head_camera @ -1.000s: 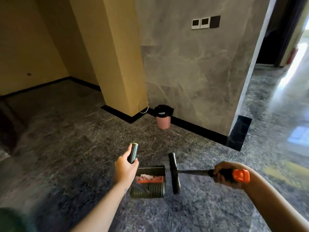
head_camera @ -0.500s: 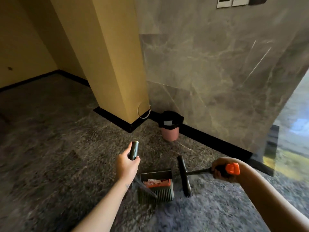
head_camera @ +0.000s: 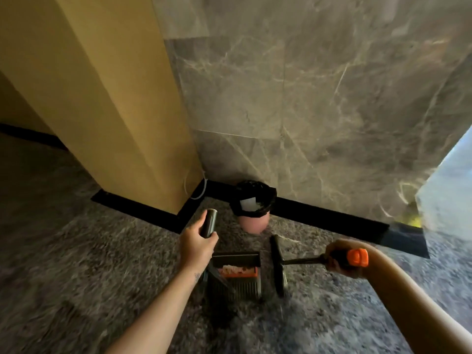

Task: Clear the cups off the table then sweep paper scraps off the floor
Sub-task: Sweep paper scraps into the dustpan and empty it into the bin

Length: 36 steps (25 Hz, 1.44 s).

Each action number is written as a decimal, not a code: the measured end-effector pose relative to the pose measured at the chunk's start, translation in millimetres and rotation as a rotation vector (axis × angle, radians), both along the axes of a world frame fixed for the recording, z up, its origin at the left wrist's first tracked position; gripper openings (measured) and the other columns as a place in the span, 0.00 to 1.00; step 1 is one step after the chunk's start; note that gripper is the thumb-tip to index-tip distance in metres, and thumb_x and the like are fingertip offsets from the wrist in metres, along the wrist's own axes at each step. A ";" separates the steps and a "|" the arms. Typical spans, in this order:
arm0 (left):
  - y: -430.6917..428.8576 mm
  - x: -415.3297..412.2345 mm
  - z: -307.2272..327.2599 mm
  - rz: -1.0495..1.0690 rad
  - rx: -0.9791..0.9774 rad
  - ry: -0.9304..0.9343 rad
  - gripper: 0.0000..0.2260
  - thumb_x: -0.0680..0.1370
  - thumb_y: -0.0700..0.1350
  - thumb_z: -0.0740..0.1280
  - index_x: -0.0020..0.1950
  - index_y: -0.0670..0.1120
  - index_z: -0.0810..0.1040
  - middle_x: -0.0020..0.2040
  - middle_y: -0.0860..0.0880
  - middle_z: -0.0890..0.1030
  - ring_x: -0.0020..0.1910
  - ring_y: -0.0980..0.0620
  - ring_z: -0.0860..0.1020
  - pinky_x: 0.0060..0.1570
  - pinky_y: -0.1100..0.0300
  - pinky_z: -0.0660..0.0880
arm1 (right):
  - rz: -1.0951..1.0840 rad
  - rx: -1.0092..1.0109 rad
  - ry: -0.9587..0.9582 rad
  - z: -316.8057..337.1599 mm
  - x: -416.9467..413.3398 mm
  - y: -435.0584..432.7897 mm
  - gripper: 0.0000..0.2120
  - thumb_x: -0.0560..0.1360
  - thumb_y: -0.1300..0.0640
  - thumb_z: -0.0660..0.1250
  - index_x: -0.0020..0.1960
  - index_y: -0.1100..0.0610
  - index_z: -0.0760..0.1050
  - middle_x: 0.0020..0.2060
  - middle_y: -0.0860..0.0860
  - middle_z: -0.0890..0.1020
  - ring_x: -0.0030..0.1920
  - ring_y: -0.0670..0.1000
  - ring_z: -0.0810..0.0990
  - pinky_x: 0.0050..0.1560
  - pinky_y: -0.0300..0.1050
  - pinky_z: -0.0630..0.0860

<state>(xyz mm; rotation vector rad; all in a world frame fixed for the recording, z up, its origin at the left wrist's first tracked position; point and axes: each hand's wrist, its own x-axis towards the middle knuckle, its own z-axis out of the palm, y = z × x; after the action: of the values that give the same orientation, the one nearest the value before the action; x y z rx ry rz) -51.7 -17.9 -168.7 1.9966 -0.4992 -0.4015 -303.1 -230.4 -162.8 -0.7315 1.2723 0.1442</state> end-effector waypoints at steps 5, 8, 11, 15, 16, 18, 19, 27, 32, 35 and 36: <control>-55.8 116.0 -22.6 -0.221 0.105 -0.045 0.29 0.73 0.37 0.70 0.72 0.52 0.68 0.52 0.39 0.82 0.43 0.38 0.81 0.35 0.53 0.78 | -0.193 0.022 0.019 -19.8 88.1 4.0 0.10 0.78 0.67 0.57 0.38 0.69 0.68 0.26 0.59 0.71 0.14 0.51 0.72 0.14 0.34 0.68; -79.3 155.9 -44.8 -0.306 0.163 -0.049 0.29 0.73 0.38 0.70 0.72 0.55 0.68 0.52 0.39 0.82 0.48 0.36 0.80 0.42 0.47 0.78 | -0.276 0.059 0.018 -27.0 123.6 -8.2 0.09 0.77 0.68 0.59 0.38 0.68 0.68 0.27 0.58 0.72 0.16 0.53 0.74 0.15 0.35 0.69; -97.0 195.4 -64.7 -0.334 0.207 0.015 0.30 0.74 0.37 0.69 0.73 0.55 0.66 0.52 0.40 0.81 0.49 0.38 0.80 0.41 0.51 0.78 | -0.257 0.062 0.039 -26.7 154.9 -22.6 0.09 0.77 0.67 0.59 0.38 0.67 0.69 0.30 0.59 0.72 0.27 0.55 0.75 0.17 0.35 0.71; -104.5 228.6 -80.4 -0.401 0.276 0.044 0.30 0.76 0.38 0.68 0.75 0.54 0.62 0.53 0.44 0.78 0.49 0.40 0.80 0.45 0.50 0.78 | -0.197 0.011 0.128 -34.2 181.8 -12.9 0.12 0.78 0.66 0.57 0.36 0.66 0.69 0.19 0.57 0.74 0.20 0.51 0.74 0.22 0.37 0.69; -105.3 236.1 -83.1 -0.413 0.291 0.045 0.30 0.76 0.39 0.68 0.75 0.53 0.62 0.53 0.44 0.78 0.49 0.41 0.80 0.46 0.49 0.78 | -0.195 0.000 0.158 -35.4 189.5 -7.8 0.12 0.78 0.66 0.58 0.36 0.65 0.68 0.18 0.56 0.73 0.16 0.49 0.72 0.21 0.37 0.69; -103.2 252.5 -89.8 -0.447 0.325 0.041 0.29 0.77 0.40 0.67 0.75 0.53 0.62 0.53 0.44 0.78 0.46 0.41 0.80 0.44 0.49 0.79 | -0.278 0.029 0.153 -35.9 204.2 8.5 0.12 0.78 0.68 0.58 0.36 0.65 0.67 0.20 0.56 0.74 0.13 0.49 0.71 0.17 0.35 0.69; -103.1 261.8 -93.1 -0.453 0.335 0.052 0.29 0.77 0.40 0.67 0.75 0.53 0.62 0.52 0.44 0.79 0.41 0.43 0.81 0.40 0.51 0.80 | -0.360 0.064 0.116 -35.1 211.3 19.4 0.12 0.78 0.68 0.58 0.36 0.66 0.68 0.20 0.58 0.74 0.13 0.50 0.72 0.15 0.34 0.68; -72.7 288.4 -113.4 -0.684 0.140 0.448 0.33 0.79 0.37 0.63 0.71 0.69 0.56 0.53 0.53 0.77 0.41 0.55 0.82 0.34 0.55 0.80 | -0.835 0.223 -0.137 -60.4 263.5 117.4 0.13 0.80 0.68 0.51 0.38 0.66 0.67 0.29 0.61 0.72 0.17 0.51 0.74 0.15 0.35 0.70; -35.3 301.9 -117.1 -0.630 0.095 0.298 0.32 0.79 0.36 0.63 0.70 0.70 0.61 0.32 0.51 0.72 0.20 0.58 0.67 0.19 0.63 0.68 | -0.861 0.308 -0.183 -86.7 271.7 154.6 0.14 0.81 0.65 0.49 0.36 0.63 0.63 0.17 0.53 0.67 0.12 0.44 0.65 0.12 0.31 0.62; -15.6 304.2 -100.6 -0.645 0.078 0.216 0.30 0.79 0.36 0.63 0.73 0.64 0.60 0.34 0.49 0.73 0.21 0.58 0.68 0.20 0.62 0.68 | -0.871 0.297 -0.189 -92.5 269.5 175.8 0.13 0.80 0.66 0.49 0.38 0.63 0.63 0.18 0.53 0.67 0.12 0.45 0.65 0.13 0.30 0.62; -7.5 301.7 -92.8 -0.668 0.069 0.169 0.31 0.79 0.36 0.63 0.73 0.64 0.59 0.37 0.48 0.75 0.23 0.57 0.70 0.23 0.61 0.69 | -0.857 0.293 -0.183 -92.8 268.2 181.0 0.13 0.81 0.66 0.49 0.38 0.63 0.63 0.18 0.53 0.67 0.12 0.45 0.65 0.13 0.30 0.62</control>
<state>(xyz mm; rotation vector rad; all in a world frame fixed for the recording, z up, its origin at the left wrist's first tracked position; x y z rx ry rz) 250.0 -25.3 -261.5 1.7971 -1.0539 -0.9970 -34.8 -49.4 -255.5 0.0863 1.2554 -0.4196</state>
